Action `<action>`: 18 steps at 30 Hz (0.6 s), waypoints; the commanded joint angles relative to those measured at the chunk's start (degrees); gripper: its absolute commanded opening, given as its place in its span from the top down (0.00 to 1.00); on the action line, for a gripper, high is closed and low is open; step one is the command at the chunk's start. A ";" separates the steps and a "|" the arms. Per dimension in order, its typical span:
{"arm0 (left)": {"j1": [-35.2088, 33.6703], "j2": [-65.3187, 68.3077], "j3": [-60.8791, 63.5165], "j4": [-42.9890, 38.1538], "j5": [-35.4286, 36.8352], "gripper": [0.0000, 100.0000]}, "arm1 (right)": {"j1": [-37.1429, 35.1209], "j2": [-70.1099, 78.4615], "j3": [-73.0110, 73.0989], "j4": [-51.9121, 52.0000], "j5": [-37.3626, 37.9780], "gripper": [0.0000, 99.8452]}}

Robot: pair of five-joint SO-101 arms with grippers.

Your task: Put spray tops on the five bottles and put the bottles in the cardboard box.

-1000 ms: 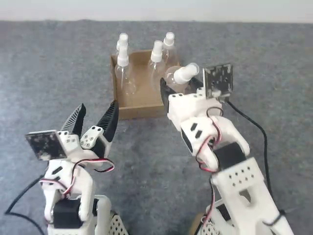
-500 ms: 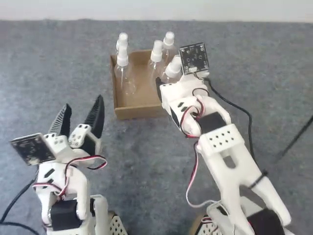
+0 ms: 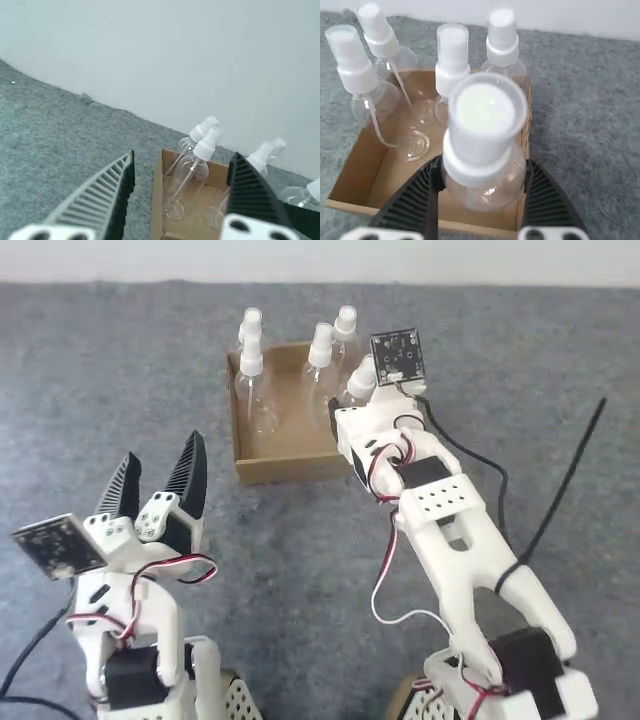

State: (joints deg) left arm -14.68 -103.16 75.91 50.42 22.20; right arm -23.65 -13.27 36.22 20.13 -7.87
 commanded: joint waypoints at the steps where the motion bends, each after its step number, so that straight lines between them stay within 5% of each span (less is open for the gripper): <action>1: -0.35 0.35 -1.27 -1.93 0.62 0.72 | 0.48 2.07 -5.80 -1.36 0.97 0.92; 18: -0.26 0.35 -1.27 -2.02 0.62 0.72 | 0.48 11.91 -11.96 2.24 0.88 0.92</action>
State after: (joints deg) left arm -14.68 -103.16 75.91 50.42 22.20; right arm -23.74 -0.44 29.01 20.13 -7.87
